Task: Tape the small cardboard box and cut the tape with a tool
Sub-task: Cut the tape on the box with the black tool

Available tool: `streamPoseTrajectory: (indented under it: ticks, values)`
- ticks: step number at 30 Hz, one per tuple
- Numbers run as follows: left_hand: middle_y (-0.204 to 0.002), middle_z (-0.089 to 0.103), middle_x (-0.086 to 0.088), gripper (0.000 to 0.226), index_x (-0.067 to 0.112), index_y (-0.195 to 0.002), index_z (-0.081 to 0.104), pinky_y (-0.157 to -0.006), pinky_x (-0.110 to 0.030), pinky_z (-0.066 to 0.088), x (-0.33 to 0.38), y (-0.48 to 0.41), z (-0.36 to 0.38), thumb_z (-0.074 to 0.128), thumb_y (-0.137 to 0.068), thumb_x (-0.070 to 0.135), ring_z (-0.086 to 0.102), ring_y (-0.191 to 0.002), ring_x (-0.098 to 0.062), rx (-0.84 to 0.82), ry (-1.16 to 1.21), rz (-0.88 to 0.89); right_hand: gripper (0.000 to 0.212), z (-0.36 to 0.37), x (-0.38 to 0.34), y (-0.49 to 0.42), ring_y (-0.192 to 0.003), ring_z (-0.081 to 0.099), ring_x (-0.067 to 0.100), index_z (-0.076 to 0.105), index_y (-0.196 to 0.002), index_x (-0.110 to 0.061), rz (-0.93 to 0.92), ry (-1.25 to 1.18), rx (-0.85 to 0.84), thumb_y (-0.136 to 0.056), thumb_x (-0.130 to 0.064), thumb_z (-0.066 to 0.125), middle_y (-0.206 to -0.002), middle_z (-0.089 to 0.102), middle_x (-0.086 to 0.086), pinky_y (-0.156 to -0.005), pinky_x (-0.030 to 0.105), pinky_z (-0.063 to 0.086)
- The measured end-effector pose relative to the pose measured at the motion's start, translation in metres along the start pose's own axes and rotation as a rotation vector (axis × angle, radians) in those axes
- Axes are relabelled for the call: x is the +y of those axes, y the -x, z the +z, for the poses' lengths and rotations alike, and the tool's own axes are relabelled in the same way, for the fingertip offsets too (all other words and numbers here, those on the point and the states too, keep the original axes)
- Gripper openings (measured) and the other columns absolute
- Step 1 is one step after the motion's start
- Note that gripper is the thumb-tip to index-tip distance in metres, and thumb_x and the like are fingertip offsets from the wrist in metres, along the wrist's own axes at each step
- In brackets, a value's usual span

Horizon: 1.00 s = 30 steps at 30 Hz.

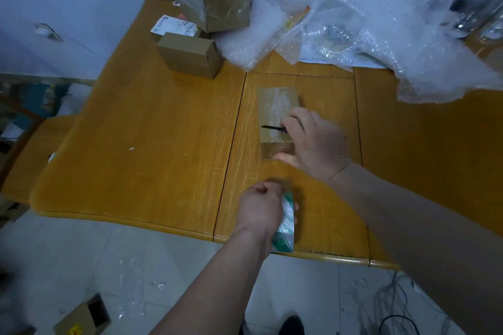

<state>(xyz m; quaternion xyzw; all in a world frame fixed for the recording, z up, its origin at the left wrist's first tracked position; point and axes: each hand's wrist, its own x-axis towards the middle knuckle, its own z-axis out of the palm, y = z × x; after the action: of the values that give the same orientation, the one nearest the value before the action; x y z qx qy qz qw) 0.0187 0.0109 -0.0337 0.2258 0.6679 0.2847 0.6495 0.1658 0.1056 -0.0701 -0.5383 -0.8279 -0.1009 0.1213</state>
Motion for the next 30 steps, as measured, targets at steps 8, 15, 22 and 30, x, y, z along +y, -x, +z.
streamPoseTrajectory:
  ticks: [8,15,22,30]
  values:
    - [-0.072,0.077,-0.010,0.016,0.014,-0.109,0.067,-0.041,-0.022,0.051,0.004,0.002,0.001,0.057,-0.102,0.024,0.065,-0.046,-0.017,-0.002,0.011,-0.030,0.065,-0.011,-0.013,-0.004,-0.069,0.059,0.021,0.062,-0.102,-0.011,0.084,-0.020,0.000,-0.087,-0.073,0.049,-0.104,0.061,0.007,-0.043,0.029,0.043]
    - [-0.079,0.080,-0.011,0.018,0.015,-0.104,0.070,-0.046,-0.024,0.051,0.000,-0.002,0.001,0.056,-0.101,0.026,0.068,-0.054,-0.019,0.019,-0.008,-0.024,0.065,0.000,-0.011,0.001,-0.070,0.058,0.024,0.061,-0.103,-0.009,0.038,0.039,0.001,-0.073,-0.064,0.075,-0.105,0.062,0.011,-0.050,0.033,0.044]
    - [-0.079,0.080,-0.012,0.019,0.014,-0.104,0.071,-0.051,-0.028,0.054,-0.001,-0.001,-0.001,0.057,-0.101,0.027,0.069,-0.059,-0.022,0.026,0.001,-0.037,0.072,-0.005,0.002,0.003,-0.086,0.065,0.024,0.062,-0.111,-0.007,-0.029,-0.086,-0.028,-0.068,-0.060,0.083,-0.117,0.061,0.011,-0.058,0.033,0.055]
    - [-0.087,0.081,-0.018,0.019,0.012,-0.104,0.070,-0.051,-0.028,0.053,0.000,0.000,0.003,0.057,-0.101,0.025,0.068,-0.056,-0.022,0.047,-0.043,-0.028,0.040,-0.009,0.023,0.004,-0.091,0.066,0.025,0.066,-0.115,-0.006,-0.182,-0.179,0.024,-0.094,-0.039,0.058,-0.119,0.062,0.013,-0.055,0.033,0.059]
